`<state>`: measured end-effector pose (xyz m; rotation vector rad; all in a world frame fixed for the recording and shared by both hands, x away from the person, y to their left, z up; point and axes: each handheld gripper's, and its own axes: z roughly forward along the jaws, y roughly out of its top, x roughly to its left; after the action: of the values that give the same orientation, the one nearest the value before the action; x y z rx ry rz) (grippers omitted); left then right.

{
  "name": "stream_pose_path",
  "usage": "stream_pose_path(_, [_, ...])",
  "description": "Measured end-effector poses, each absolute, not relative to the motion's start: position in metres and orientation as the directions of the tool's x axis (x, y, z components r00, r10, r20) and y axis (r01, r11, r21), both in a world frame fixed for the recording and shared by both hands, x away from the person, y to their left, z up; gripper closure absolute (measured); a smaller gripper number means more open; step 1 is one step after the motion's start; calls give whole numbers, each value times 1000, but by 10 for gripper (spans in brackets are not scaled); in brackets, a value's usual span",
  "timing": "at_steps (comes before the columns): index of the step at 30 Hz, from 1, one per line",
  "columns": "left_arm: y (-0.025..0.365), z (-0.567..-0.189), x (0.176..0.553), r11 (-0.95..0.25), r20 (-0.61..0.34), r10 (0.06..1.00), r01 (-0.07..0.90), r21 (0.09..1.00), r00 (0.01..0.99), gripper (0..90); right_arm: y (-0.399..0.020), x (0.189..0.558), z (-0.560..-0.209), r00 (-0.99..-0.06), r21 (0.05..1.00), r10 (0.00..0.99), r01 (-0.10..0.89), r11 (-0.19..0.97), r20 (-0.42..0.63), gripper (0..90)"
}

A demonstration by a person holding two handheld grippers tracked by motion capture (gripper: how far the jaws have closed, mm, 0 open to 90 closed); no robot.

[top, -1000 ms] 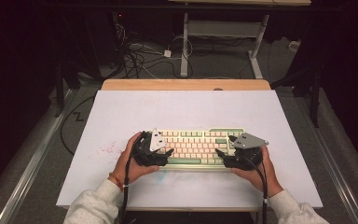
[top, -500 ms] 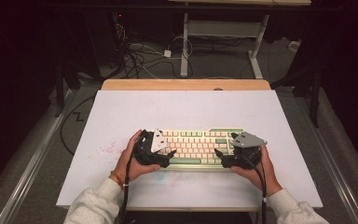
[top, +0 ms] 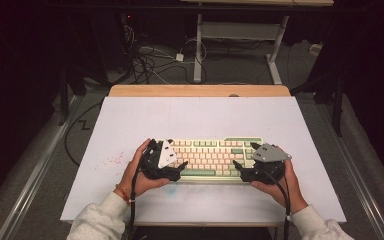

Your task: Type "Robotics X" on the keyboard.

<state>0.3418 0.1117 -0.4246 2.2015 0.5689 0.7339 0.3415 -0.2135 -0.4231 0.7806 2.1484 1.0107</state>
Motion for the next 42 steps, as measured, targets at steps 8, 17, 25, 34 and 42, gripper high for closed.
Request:
stream_pose_path(8, [116, -421, 327, -641, 351, 580, 145, 754, 735, 170, -217, 329, -416, -622, 822, 724, 217, 526, -299, 201])
stream_pose_path(17, [121, -423, 318, -654, 376, 570, 127, 746, 730, 172, -220, 318, -415, -629, 820, 710, 194, 538, -317, 204])
stream_pose_path(25, [124, -427, 313, -675, 396, 558, 121, 728, 729, 172, -227, 311, -416, -622, 823, 714, 190, 536, -321, 204])
stream_pose_path(34, [132, -429, 304, -665, 397, 566, 115, 738, 723, 168, -238, 306, -417, -608, 826, 726, 195, 529, -321, 204])
stream_pose_path(42, [142, -432, 300, -665, 403, 570, 113, 739, 716, 168, -247, 301, -417, -591, 824, 733, 193, 533, -335, 204])
